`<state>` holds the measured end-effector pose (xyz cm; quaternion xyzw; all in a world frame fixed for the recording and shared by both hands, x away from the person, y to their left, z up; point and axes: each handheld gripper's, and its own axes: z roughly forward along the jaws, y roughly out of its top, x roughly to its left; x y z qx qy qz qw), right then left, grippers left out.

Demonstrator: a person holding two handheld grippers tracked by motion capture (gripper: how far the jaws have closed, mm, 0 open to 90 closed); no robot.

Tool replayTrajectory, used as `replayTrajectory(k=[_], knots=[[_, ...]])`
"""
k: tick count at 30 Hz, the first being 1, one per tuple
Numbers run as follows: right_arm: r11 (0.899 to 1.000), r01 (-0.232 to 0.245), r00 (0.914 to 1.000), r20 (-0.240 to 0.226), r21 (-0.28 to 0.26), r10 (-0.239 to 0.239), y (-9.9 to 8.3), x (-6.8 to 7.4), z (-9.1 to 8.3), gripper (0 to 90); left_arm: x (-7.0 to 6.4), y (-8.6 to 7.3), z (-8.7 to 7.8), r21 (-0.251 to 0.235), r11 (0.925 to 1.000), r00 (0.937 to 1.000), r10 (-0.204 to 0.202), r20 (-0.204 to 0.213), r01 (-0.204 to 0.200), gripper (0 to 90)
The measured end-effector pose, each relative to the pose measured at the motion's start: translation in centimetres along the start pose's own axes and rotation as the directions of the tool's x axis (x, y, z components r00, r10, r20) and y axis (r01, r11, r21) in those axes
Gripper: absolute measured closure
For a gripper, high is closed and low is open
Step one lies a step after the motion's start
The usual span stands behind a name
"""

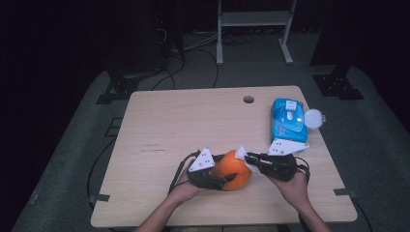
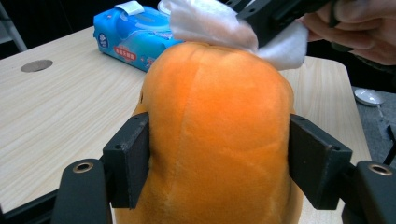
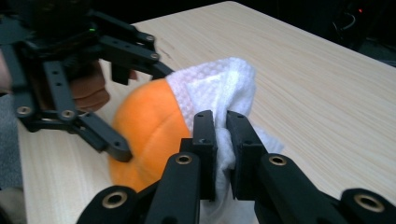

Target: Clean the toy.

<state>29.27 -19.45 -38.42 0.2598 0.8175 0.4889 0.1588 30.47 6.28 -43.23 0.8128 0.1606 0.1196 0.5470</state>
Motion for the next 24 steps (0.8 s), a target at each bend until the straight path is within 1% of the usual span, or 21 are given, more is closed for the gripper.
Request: replayTrajectory(k=[1, 2, 3, 4, 5, 6, 7, 9, 10, 12, 13, 14, 16, 17, 19, 20, 21, 23, 24], knots=[[1.0, 0.015, 0.9999, -0.004, -0.001, -0.015, 0.2, 0.4, 0.1, 81.7, -0.2, 0.0, 0.1, 0.001, 1.0, 1.0, 0.009, -0.001, -0.009, 29.1], [1.0, 0.029, 0.9994, -0.02, -0.001, -0.029, 0.5, 1.0, 0.2, 81.7, -0.4, 0.0, 0.1, 0.005, 0.9998, 0.9998, 0.021, -0.001, -0.021, 29.1], [0.999, 0.036, 0.9989, -0.028, -0.003, -0.036, 0.6, 1.3, 0.3, 81.7, -0.7, 0.1, 0.2, 0.011, 0.9991, 0.9991, 0.042, -0.001, -0.042, 29.1], [0.998, 0.055, 0.9978, -0.035, -0.005, -0.055, 0.9, 1.7, 0.4, 81.7, -1.0, 0.1, 0.3, 0.014, 0.9979, 0.998, 0.064, -0.002, -0.064, 29.0], [0.998, 0.07, 0.9968, -0.039, -0.003, -0.07, 1.1, 2.1, 0.6, 81.7, -1.3, 0.2, 0.4, 0.018, 0.9958, 0.996, 0.089, 0.002, -0.089, 29.0], [0.997, 0.077, 0.996, -0.046, 0.0, -0.077, 1.2, 2.4, 0.7, 81.8, -1.8, 0.2, 0.5, 0.024, 0.9926, 0.9929, 0.119, 0.007, -0.119, 29.0], [0.997, 0.079, 0.9956, -0.051, 0.002, -0.078, 1.4, 2.5, 0.8, 81.8, -2.0, 0.2, 0.6, 0.027, 0.9899, 0.9902, 0.139, 0.012, -0.139, 29.1], [0.997, 0.073, 0.9962, -0.049, 0.011, -0.073, 1.5, 2.4, 0.9, 81.9, -2.6, 0.2, 0.8, 0.033, 0.9809, 0.9814, 0.191, 0.019, -0.192, 29.4], [0.998, 0.068, 0.9967, -0.046, 0.013, -0.068, 1.5, 2.1, 0.9, 82.0, -2.8, 0.3, 0.8, 0.036, 0.9775, 0.9781, 0.207, 0.022, -0.208, 29.6], [0.999, 0.042, 0.9983, -0.04, 0.012, -0.041, 1.3, 1.3, 0.6, 82.0, -2.8, 0.2, 0.8, 0.032, 0.9754, 0.9757, 0.217, 0.028, -0.218, 30.0], [1.0, 0.026, 0.999, -0.038, 0.013, -0.025, 1.2, 0.9, 0.5, 82.0, -2.7, 0.2, 0.7, 0.028, 0.9767, 0.9769, 0.212, 0.028, -0.213, 30.0], [1.0, 0.013, 0.9993, -0.037, 0.011, -0.013, 1.0, 0.6, 0.4, 82.0, -2.5, 0.2, 0.7, 0.024, 0.9796, 0.9796, 0.199, 0.027, -0.2, 30.0], [1.0, -0.004, 0.9997, -0.023, 0.011, 0.004, 0.6, -0.2, 0.1, 82.0, -1.9, 0.1, 0.5, 0.015, 0.987, 0.9869, 0.159, 0.024, -0.16, 29.7], [1.0, -0.017, 0.9996, -0.022, 0.013, 0.017, 0.4, -0.6, 0.0, 81.9, -1.6, 0.1, 0.4, 0.012, 0.9897, 0.9897, 0.142, 0.016, -0.142, 29.6], [0.999, -0.043, 0.9988, -0.023, 0.014, 0.043, 0.0, -0.9, -0.3, 81.9, -1.1, 0.1, 0.3, 0.008, 0.9955, 0.9955, 0.094, 0.003, -0.094, 29.3], [0.999, -0.047, 0.9985, -0.029, 0.014, 0.047, 0.0, -0.9, -0.3, 82.0, -1.0, 0.1, 0.3, 0.006, 0.9969, 0.9969, 0.079, -0.002, -0.079, 29.2], [0.999, -0.04, 0.9988, -0.029, 0.012, 0.04, 0.1, -0.7, -0.3, 82.0, -1.0, 0.1, 0.3, 0.007, 0.9971, 0.9971, 0.076, -0.006, -0.076, 29.0], [1.0, -0.014, 0.9993, -0.033, 0.012, 0.015, 0.4, 0.1, -0.2, 81.9, -1.1, 0.2, 0.4, 0.008, 0.9979, 0.9977, 0.064, -0.021, -0.064, 28.5], [1.0, -0.003, 0.999, -0.044, 0.01, 0.004, 0.6, 0.5, -0.1, 81.9, -1.2, 0.2, 0.5, 0.01, 0.9988, 0.9984, 0.049, -0.028, -0.049, 28.3]])
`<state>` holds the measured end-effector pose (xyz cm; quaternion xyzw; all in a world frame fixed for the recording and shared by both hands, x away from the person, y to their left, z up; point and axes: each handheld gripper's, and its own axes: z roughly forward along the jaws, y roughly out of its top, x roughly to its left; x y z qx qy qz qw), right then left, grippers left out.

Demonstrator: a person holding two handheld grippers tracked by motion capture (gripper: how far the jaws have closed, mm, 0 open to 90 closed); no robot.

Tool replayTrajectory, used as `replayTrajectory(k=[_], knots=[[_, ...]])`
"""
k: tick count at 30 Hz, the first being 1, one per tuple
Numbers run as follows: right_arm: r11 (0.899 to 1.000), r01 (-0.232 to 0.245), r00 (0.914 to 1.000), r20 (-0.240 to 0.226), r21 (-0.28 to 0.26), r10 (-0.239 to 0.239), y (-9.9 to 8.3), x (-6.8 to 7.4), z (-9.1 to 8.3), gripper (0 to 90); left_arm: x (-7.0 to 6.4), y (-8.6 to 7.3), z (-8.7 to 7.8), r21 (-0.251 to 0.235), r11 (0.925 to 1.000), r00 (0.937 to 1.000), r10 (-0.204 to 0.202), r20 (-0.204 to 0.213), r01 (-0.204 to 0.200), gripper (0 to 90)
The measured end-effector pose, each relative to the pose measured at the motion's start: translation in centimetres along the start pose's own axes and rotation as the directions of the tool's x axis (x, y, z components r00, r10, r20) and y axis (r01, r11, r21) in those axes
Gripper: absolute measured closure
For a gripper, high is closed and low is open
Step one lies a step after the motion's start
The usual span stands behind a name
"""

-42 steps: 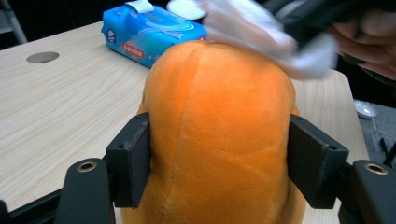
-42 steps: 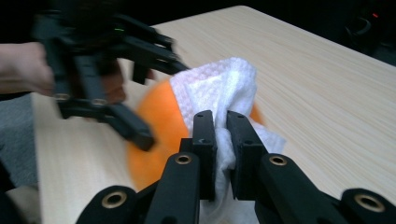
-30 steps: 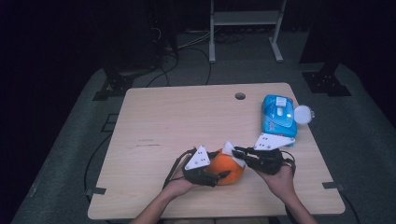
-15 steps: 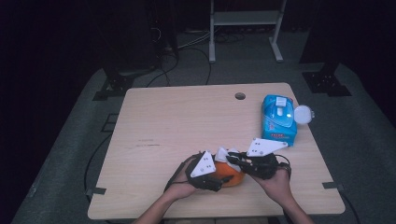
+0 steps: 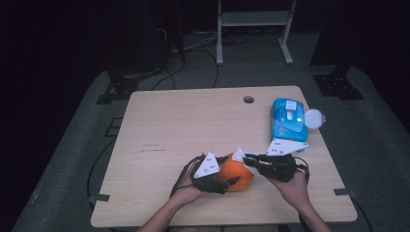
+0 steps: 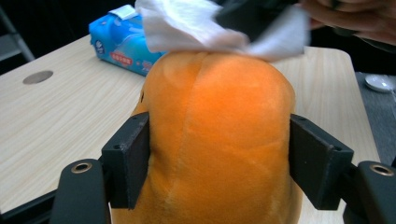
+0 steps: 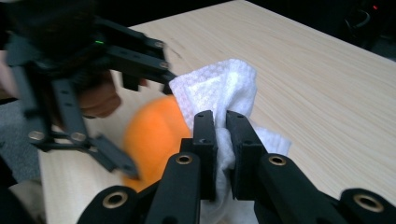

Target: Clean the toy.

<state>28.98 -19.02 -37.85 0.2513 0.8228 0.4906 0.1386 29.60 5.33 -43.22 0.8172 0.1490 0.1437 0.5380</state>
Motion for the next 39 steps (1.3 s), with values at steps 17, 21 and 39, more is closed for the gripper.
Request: replayTrajectory(k=[17, 21, 39], knots=[[0.998, -0.061, 0.9971, -0.045, 0.018, 0.062, 0.0, -1.2, 0.4, 82.1, -1.6, 0.0, 0.1, 0.011, 0.9746, 0.9711, 0.222, 0.088, -0.224, 29.1], [0.994, -0.108, 0.9935, -0.032, 0.023, 0.109, -0.9, -2.4, 0.0, 82.0, -0.6, -0.3, -0.4, -0.001, 0.9863, 0.9817, 0.164, 0.097, -0.165, 28.6], [0.996, -0.089, 0.9924, -0.088, -0.029, 0.087, -0.4, -0.9, 0.4, 81.9, 1.3, -0.6, -0.3, -0.029, 0.9975, 0.9973, -0.064, 0.035, 0.065, 26.9]])
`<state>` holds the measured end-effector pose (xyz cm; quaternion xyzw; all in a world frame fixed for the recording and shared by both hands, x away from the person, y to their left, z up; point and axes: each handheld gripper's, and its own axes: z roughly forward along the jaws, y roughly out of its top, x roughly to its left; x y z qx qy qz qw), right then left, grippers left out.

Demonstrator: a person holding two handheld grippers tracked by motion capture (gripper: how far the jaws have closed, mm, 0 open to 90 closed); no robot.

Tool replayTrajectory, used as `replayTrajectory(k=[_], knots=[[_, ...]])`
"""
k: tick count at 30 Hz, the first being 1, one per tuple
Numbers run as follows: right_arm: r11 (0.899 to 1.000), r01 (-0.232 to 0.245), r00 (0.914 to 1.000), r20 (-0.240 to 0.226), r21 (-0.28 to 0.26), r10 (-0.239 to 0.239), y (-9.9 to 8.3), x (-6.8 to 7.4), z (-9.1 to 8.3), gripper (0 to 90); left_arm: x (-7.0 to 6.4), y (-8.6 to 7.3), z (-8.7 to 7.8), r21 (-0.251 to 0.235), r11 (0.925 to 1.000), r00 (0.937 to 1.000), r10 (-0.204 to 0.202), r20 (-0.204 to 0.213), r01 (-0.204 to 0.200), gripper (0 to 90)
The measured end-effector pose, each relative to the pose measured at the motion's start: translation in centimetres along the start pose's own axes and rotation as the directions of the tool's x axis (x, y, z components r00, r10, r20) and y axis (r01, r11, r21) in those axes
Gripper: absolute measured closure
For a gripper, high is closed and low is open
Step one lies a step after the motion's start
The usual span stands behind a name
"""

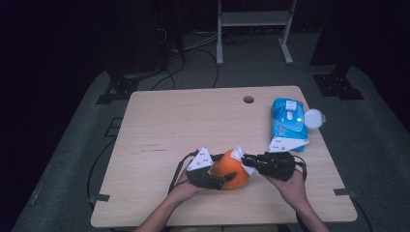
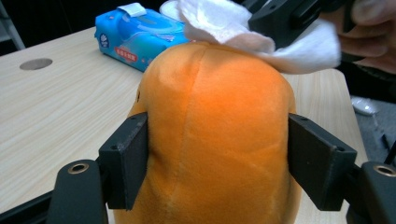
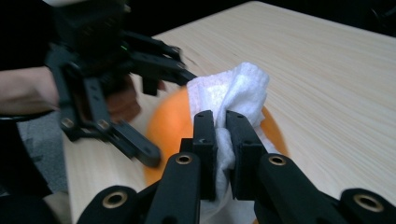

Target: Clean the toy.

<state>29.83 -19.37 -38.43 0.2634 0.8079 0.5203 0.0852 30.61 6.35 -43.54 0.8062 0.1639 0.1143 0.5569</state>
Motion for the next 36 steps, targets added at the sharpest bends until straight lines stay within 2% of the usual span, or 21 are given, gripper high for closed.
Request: replayTrajectory(k=[2, 4, 7, 13, 17, 22, 25, 27, 29, 31, 36], knots=[[1.0, 0.024, 0.9996, -0.016, 0.003, -0.024, 0.3, 0.8, 0.3, 81.8, -0.5, 0.1, 0.3, 0.008, 0.9997, 0.9998, 0.022, 0.002, -0.022, 26.0], [0.998, 0.062, 0.998, -0.013, 0.023, -0.062, 0.5, 1.5, 0.7, 81.8, -0.8, 0.0, 0.5, 0.012, 0.9992, 0.9993, 0.038, 0.008, -0.038, 25.2], [0.997, 0.07, 0.9975, 0.002, 0.023, -0.07, 0.6, 1.6, 0.7, 81.9, -0.6, 0.0, 0.3, 0.008, 0.9994, 0.9994, 0.035, 0.009, -0.035, 25.6], [1.0, 0.009, 0.9982, 0.06, 0.003, -0.009, -0.1, -0.6, -0.2, 81.9, 0.2, -0.1, 0.0, -0.009, 0.9999, 0.9997, -0.013, 0.019, 0.013, 25.8], [1.0, -0.02, 0.9965, 0.081, 0.01, 0.019, -0.6, -1.5, -0.6, 81.9, 0.6, -0.2, -0.2, -0.018, 0.9984, 0.9982, -0.054, 0.026, 0.054, 26.5], [0.999, 0.037, 0.995, 0.092, 0.021, -0.039, -0.2, 0.0, -0.1, 81.7, 0.5, -0.1, 0.0, -0.018, 0.9967, 0.9968, -0.079, -0.004, 0.079, 26.6], [0.998, 0.059, 0.9966, 0.057, 0.014, -0.06, 0.2, 0.9, 0.2, 81.7, 0.4, 0.0, 0.1, -0.018, 0.9944, 0.9942, -0.105, -0.024, 0.104, 26.6], [0.997, 0.08, 0.9956, 0.046, 0.022, -0.081, 0.4, 1.6, 0.5, 81.7, 0.3, 0.0, 0.2, -0.02, 0.9943, 0.994, -0.105, -0.031, 0.104, 26.6], [0.994, 0.101, 0.993, 0.06, 0.03, -0.102, 0.5, 1.9, 0.6, 81.8, 0.3, -0.1, 0.1, -0.02, 0.9953, 0.9949, -0.096, -0.03, 0.095, 26.6], [0.996, 0.088, 0.9942, 0.059, 0.026, -0.089, 0.5, 1.4, 0.5, 81.8, 0.2, 0.0, 0.1, -0.018, 0.9958, 0.9956, -0.09, -0.024, 0.09, 26.6], [0.999, 0.033, 0.9966, 0.075, 0.012, -0.034, 0.1, -0.1, -0.1, 81.8, -0.2, 0.1, 0.2, -0.009, 0.9998, 0.9998, -0.019, 0.009, 0.019, 24.5]])
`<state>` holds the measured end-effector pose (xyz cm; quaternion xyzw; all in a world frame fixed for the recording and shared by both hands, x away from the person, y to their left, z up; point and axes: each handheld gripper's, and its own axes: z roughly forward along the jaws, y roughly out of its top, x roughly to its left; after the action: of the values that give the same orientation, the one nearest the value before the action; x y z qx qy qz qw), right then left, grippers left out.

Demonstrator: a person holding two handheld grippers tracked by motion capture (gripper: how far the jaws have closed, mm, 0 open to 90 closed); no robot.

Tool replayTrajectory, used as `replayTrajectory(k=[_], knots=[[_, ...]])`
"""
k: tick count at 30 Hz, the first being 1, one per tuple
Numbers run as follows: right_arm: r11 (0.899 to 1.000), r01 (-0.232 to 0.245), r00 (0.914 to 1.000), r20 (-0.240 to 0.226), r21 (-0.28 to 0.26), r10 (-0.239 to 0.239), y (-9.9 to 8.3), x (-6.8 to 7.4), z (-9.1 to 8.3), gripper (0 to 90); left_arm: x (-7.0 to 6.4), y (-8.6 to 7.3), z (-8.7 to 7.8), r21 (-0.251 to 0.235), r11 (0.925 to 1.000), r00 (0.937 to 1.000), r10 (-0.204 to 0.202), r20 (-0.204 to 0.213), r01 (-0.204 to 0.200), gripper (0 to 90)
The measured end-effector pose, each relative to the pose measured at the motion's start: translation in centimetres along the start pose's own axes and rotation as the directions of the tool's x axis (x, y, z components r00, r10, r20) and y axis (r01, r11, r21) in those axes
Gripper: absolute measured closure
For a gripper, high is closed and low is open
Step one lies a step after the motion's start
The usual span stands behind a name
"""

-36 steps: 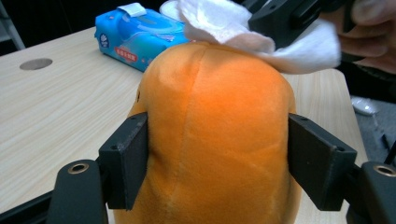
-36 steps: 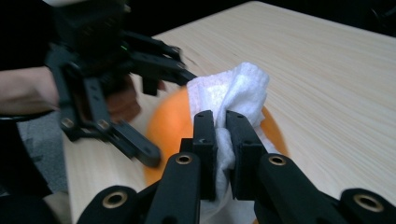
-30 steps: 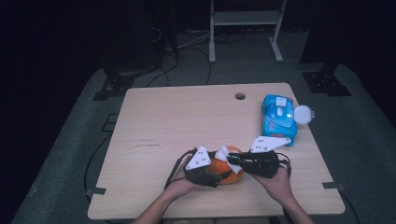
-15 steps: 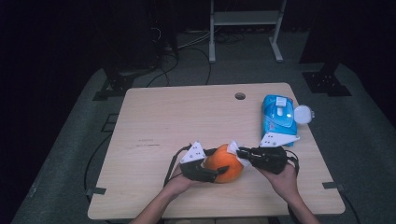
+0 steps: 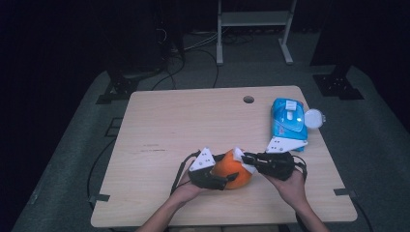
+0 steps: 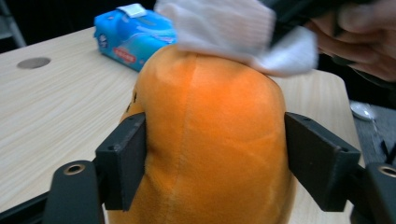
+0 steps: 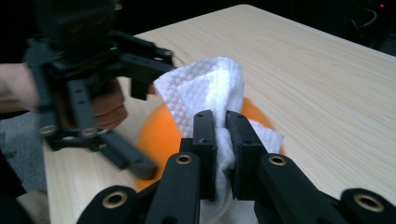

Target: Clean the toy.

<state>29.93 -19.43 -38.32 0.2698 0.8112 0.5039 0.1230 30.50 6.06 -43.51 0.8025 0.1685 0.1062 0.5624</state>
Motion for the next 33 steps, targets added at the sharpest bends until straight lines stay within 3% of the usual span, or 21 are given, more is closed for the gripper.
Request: replayTrajectory(k=[4, 7, 12, 15, 18, 20, 22, 24, 30, 31, 33], knots=[[1.0, 0.0, 1.0, 0.008, 0.004, 0.0, -0.2, 0.0, -0.2, 81.7, 0.4, 0.1, -0.3, -0.004, 0.9993, 0.9991, 0.036, 0.022, -0.036, 18.2], [1.0, 0.008, 0.9999, 0.007, 0.007, -0.008, -0.2, 0.1, -0.2, 81.7, 1.2, -0.1, -0.7, 0.005, 0.9999, 0.9994, 0.011, 0.032, -0.012, 11.4], [1.0, 0.004, 1.0, 0.002, 0.01, -0.005, -0.2, 0.0, -0.1, 81.7, 2.0, -1.1, -0.2, 0.065, 0.9978, 0.997, 0.007, 0.077, -0.012, 6.6], [1.0, -0.002, 1.0, 0.003, 0.012, 0.002, -0.1, 0.0, -0.1, 81.7, 1.9, -1.6, 0.3, 0.085, 0.9958, 0.9962, 0.027, 0.083, -0.035, 10.9], [0.999, 0.034, 0.9994, 0.004, 0.001, -0.034, 0.2, 1.0, 0.2, 81.7, 1.2, -1.3, 0.4, 0.093, 0.9931, 0.9962, 0.066, 0.057, -0.071, 20.7], [0.999, 0.045, 0.9984, -0.034, -0.006, -0.045, 0.5, 1.9, 0.5, 81.7, 0.7, -1.2, 0.6, 0.095, 0.9902, 0.9939, 0.098, 0.05, -0.103, 23.1], [0.997, 0.083, 0.9958, -0.041, 0.005, -0.082, 0.9, 2.7, 1.0, 81.7, 0.3, -1.1, 0.7, 0.097, 0.9871, 0.9914, 0.123, 0.043, -0.127, 24.6], [0.994, 0.111, 0.9936, -0.022, 0.015, -0.111, 1.0, 2.9, 1.2, 81.8, 0.3, -1.2, 0.7, 0.091, 0.9887, 0.9924, 0.116, 0.041, -0.119, 25.9], [0.999, 0.038, 0.9989, 0.03, -0.003, -0.037, 0.5, 0.4, 0.0, 81.8, 0.3, -1.2, 0.7, 0.081, 0.9902, 0.9928, 0.11, 0.047, -0.114, 27.0], [1.0, -0.001, 0.9984, 0.057, -0.007, 0.002, 0.0, -1.0, -0.4, 81.8, 0.3, -1.3, 0.7, 0.08, 0.9902, 0.9927, 0.111, 0.047, -0.114, 27.0], [0.999, -0.039, 0.9965, 0.074, 0.003, 0.039, -0.6, -1.9, -0.7, 81.8, 0.4, -1.3, 0.6, 0.08, 0.9903, 0.9928, 0.11, 0.049, -0.113, 27.1]])
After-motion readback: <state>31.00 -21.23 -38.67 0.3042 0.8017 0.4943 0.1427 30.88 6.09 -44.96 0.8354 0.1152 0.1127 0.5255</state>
